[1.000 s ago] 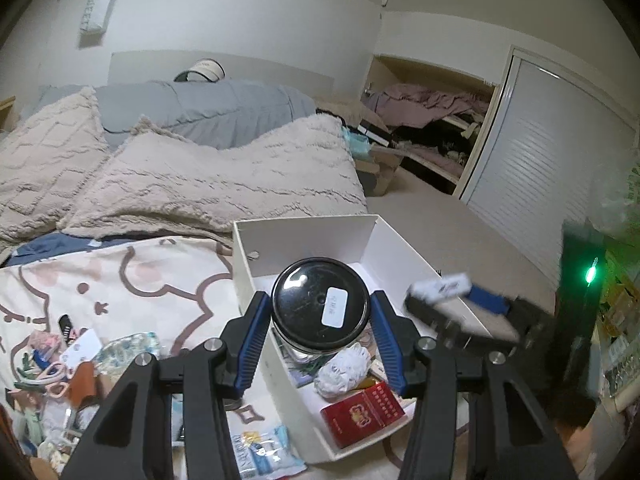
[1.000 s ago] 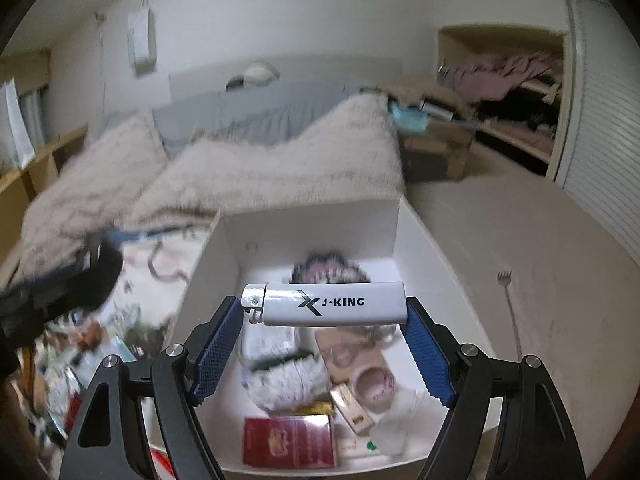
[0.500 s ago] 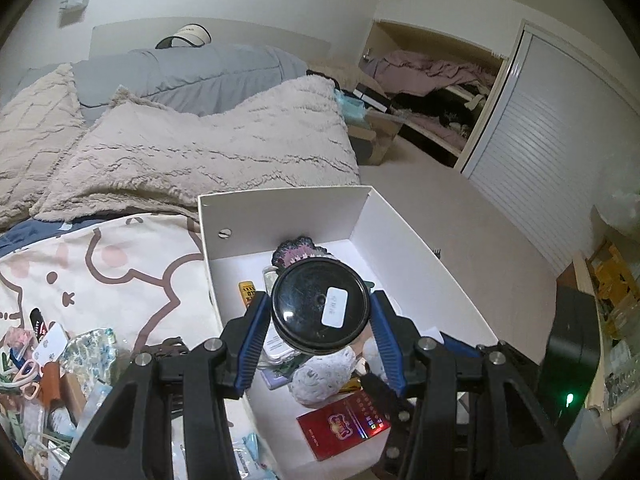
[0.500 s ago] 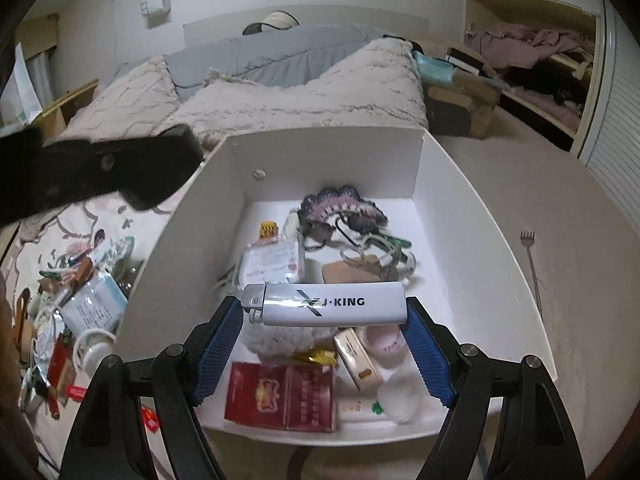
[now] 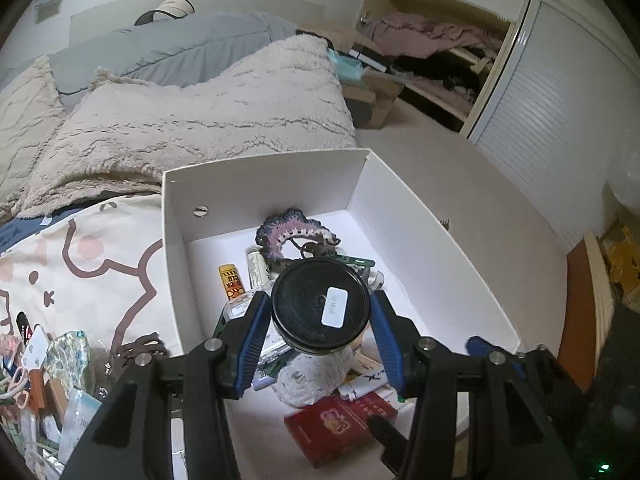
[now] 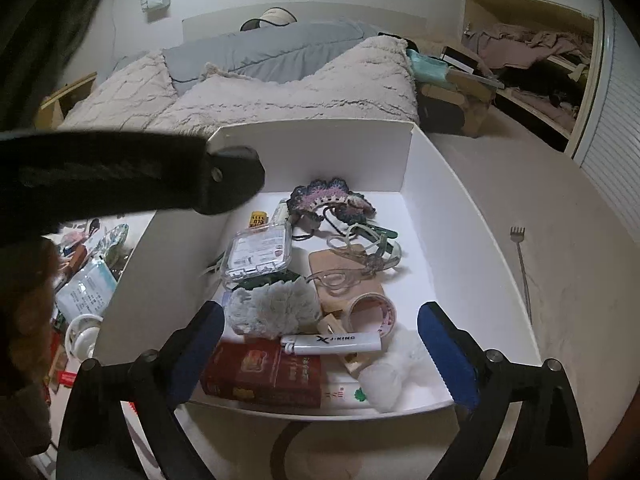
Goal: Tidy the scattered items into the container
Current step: 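Open both tools to drop the black tin and white lighter into the box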
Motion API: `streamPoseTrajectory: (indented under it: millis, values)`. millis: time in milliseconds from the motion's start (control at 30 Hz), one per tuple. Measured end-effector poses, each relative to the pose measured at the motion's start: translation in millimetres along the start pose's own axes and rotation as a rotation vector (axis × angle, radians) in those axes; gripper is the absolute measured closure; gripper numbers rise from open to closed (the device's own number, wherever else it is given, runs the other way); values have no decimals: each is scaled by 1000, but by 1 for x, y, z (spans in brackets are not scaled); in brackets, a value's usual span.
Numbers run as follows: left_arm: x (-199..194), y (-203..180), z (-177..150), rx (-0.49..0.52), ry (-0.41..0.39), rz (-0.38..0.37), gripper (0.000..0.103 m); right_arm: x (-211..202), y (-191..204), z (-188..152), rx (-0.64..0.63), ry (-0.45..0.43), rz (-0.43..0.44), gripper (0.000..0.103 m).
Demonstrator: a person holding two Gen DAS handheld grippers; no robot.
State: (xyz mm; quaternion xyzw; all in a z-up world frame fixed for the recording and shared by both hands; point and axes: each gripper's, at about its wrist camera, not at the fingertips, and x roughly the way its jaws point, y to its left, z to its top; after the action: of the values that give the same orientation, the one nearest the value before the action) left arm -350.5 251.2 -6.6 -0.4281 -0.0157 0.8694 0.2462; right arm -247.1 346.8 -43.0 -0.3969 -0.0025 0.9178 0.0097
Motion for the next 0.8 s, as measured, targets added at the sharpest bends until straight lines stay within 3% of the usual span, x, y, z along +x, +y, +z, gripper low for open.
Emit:
streamPoseTrajectory:
  millis: [433, 800]
  values:
    - [42, -23, 5, 70, 111, 19, 52, -3, -31, -5, 57, 2, -26, 6]
    - [60, -29, 13, 56, 137, 14, 52, -5, -33, -6, 60, -2, -9, 6]
